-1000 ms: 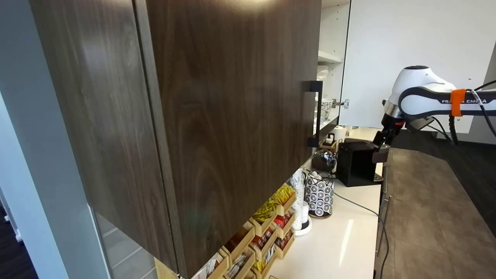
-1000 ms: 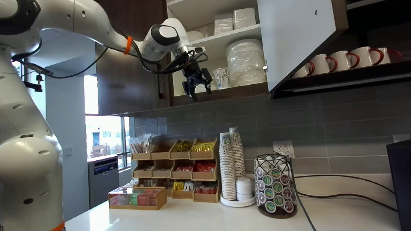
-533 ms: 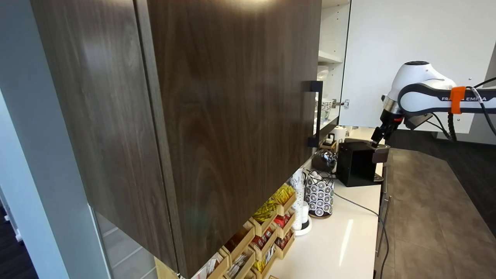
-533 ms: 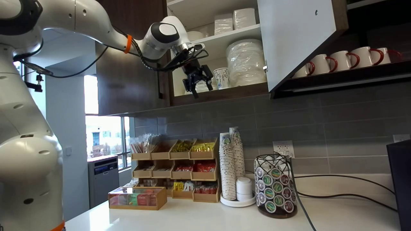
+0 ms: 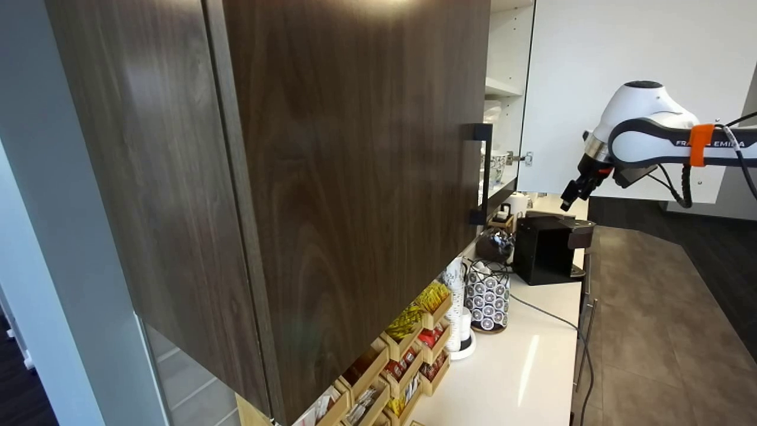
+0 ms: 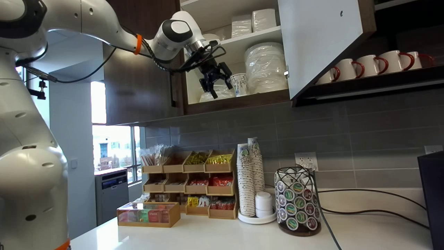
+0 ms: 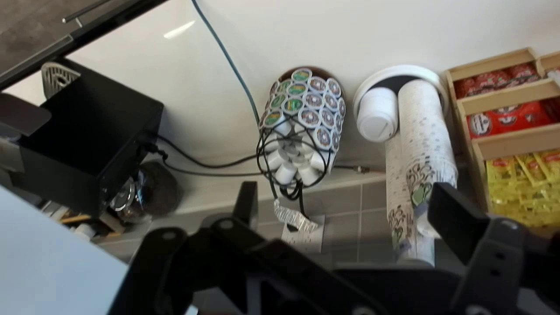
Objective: Remove the coffee cup from the bottom shelf of the upper cabinet and put it on the counter
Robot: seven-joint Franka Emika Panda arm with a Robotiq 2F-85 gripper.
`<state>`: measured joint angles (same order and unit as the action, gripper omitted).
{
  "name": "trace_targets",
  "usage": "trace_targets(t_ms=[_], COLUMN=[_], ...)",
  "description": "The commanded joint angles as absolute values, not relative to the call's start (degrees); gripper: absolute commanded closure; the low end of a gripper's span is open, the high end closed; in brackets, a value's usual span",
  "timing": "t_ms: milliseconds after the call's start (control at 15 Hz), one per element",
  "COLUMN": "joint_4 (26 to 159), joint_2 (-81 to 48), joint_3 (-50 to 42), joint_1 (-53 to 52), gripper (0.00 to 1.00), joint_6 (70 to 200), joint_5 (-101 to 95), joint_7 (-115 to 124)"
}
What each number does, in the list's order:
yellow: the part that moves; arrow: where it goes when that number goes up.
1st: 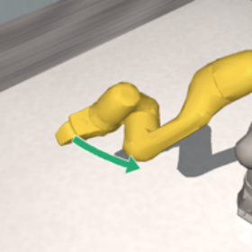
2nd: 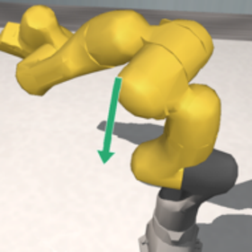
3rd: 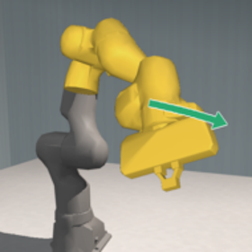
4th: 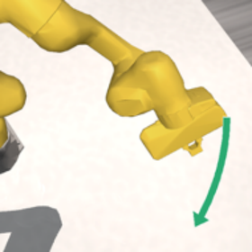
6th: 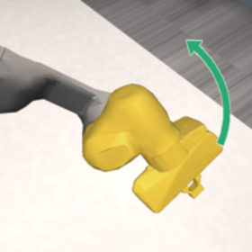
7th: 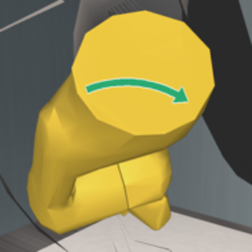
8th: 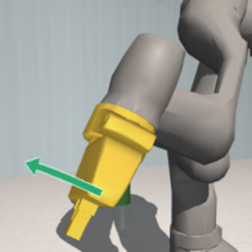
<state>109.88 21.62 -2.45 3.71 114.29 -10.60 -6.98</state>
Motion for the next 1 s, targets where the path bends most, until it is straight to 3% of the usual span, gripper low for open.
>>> trace_targets(t_ms=[0, 667, 933], joint_4=[102.11, 82.20, 82.81], joint_2=[18.77, 6.59, 6.51], joint_3=[-2.15, -2.12, -1.87], joint_1=[3.36, 2.52, 2.58], gripper=[0.00, 0.00, 0.00], joint_6=[117.07, 115.49, 117.38], joint_5=[-10.53, -3.15, -4.27], joint_7=[-5.41, -0.15, -1.04])
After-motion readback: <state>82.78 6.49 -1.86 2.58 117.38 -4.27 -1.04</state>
